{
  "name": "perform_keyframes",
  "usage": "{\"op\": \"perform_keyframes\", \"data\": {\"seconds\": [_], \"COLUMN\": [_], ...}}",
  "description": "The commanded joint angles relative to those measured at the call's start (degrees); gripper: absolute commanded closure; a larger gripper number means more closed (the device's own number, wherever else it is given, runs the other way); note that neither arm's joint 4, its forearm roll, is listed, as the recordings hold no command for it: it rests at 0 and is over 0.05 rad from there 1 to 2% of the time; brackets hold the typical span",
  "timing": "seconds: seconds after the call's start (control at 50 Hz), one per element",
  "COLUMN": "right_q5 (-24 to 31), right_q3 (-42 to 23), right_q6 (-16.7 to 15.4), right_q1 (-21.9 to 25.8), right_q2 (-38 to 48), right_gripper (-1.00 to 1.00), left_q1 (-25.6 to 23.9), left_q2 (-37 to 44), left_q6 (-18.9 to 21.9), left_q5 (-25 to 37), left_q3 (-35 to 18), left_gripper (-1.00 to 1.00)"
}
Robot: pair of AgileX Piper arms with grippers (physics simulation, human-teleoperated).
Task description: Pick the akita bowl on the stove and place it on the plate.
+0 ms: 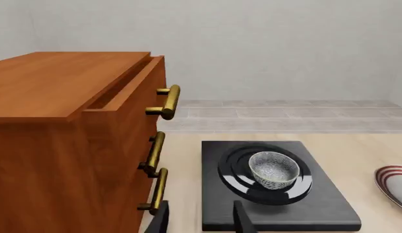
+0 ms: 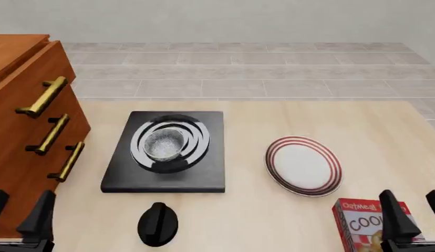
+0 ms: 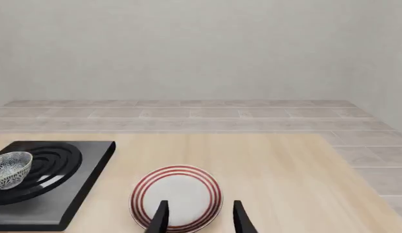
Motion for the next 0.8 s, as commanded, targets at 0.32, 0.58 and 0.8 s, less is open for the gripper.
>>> {"op": "perform_keyframes", "data": {"seconds": [0.32,0.58,0.8], "right_q5": [-0.17,-2.04,-0.79], "right_q3": [0.0,-7.66,-14.49], "right_q6": [-2.19,-2.97,-3.37], "right_q1": [-0.05,4.16,4.46], "right_q2": [1.17,11.18,19.3], "right_gripper": [-1.0,-1.0,-1.0], "left_q1": [0.0,0.0,0.0], "left_q2": [0.29,0.29,0.29], "left_q6": [0.0,0.0,0.0], "left_q5": [-0.07,-0.07,-0.07], "left_q3": [-0.17,-0.17,-0.17], "left_gripper": [-1.0,-1.0,-1.0]}}
